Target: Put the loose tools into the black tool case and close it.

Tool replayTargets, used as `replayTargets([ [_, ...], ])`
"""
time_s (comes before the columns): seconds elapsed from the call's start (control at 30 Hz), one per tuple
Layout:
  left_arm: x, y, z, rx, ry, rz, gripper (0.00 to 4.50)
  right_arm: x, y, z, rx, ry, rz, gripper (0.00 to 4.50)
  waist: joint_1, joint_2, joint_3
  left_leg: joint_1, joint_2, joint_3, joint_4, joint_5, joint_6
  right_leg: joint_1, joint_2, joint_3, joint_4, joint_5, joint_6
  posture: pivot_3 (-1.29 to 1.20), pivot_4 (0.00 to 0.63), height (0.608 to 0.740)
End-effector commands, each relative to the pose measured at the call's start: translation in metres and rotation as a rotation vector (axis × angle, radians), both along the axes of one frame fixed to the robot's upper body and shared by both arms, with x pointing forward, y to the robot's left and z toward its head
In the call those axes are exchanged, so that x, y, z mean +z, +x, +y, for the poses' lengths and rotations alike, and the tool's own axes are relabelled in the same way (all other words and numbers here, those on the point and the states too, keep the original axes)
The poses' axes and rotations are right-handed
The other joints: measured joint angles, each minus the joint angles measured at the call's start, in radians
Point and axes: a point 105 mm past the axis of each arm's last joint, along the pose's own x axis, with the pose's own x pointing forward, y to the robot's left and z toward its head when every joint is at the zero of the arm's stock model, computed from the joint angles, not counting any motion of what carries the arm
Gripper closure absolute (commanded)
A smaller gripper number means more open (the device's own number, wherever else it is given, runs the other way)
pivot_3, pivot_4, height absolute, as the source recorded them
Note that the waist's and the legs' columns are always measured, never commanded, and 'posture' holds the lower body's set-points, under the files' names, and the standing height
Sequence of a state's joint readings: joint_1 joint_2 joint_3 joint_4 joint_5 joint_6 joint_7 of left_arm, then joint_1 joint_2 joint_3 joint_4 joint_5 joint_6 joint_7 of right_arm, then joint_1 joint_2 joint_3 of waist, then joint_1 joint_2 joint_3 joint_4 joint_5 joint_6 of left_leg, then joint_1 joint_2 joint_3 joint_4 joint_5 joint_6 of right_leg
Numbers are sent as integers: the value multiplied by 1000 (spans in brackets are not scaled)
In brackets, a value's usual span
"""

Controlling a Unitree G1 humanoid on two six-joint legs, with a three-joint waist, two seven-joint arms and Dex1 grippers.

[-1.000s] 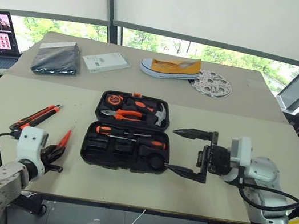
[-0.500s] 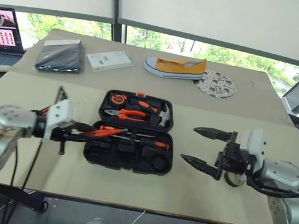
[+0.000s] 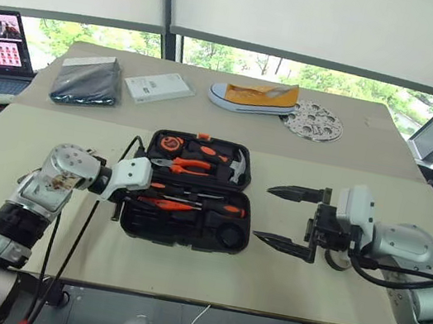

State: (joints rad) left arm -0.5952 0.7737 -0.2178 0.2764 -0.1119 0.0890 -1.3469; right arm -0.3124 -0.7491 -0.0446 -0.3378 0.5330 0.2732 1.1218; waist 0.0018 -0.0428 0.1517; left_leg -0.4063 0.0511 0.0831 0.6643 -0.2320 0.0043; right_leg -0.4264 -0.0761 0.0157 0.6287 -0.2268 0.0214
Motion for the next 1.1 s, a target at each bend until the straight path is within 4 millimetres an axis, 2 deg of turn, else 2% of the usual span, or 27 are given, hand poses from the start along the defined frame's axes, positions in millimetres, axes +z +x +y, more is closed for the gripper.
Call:
replayTargets([
  [0.03, 0, 1, 5, -14, 60, -11, 4028, 10, -1, 2, 26, 2, -58, 0, 0, 0, 0, 0, 0, 0, 0, 0, 0, 0, 0, 0, 0, 0, 0, 0, 150, 740],
  [0.3, -19, -3, 20, -105, 262, -41, 4028, 9, -1, 1, 34, -15, -52, 0, -2, 0, 0, 1, 0, 0, 3, 0, 0, 2, 0, 0, 1, 0, 0, 0, 150, 740],
  [0.57, -20, 0, 7, -87, 194, -2, 4028, 6, 0, 2, 36, -16, -39, 0, -8, 1, 0, 3, 0, 0, 4, 0, 0, 3, 0, 0, 3, 0, 0, 0, 150, 740],
  [0.63, -16, 0, 5, -63, 140, 4, 3015, 5, 0, 2, 37, -16, -32, 0, -7, 1, -1, 3, 0, 0, 5, 0, 0, 3, 0, 0, 3, 0, 0, 0, 150, 740],
  [0.77, 10, 4, 0, -106, 14, -127, 1691, 4, -1, 3, 48, 1, -23, 0, -11, 1, 0, 2, 0, -1, 5, 0, 0, 2, 0, 0, 3, 0, 0, 0, 150, 740],
  [0.83, 32, 4, -1, -105, -93, -173, 1691, 6, -2, 2, 48, 11, -20, 0, -12, 0, 0, 1, 0, -1, 5, 0, 0, 2, 0, 0, 3, 0, 0, 0, 150, 740],
  [0.9, 44, 6, 1, -80, -162, -182, 1691, 6, -1, 0, 44, 13, -17, 0, -10, 0, 0, -1, 1, -1, 5, 0, 0, 1, 0, 0, 3, 0, 0, 0, 150, 740],
  [1.03, 37, 10, 9, -12, -199, -159, 1691, 4, 0, 0, 32, 21, -14, 0, -10, 0, 0, -1, 0, -1, 6, 0, 0, 1, 0, 0, 3, 1, 1, 0, 150, 740],
  [1.07, 33, 8, 7, -6, -227, -126, 2210, 4, 0, 1, 29, 28, -13, 0, -10, 0, 0, 0, 0, -1, 7, 0, 0, 2, 0, 0, 3, 1, 1, 0, 150, 740],
  [1.1, 30, 7, 4, -10, -255, -110, 2369, 4, 0, 1, 25, 34, -11, 0, -10, 0, 0, 0, 0, -1, 7, 0, 0, 2, 0, 0, 3, 1, 1, 0, 150, 740],
])
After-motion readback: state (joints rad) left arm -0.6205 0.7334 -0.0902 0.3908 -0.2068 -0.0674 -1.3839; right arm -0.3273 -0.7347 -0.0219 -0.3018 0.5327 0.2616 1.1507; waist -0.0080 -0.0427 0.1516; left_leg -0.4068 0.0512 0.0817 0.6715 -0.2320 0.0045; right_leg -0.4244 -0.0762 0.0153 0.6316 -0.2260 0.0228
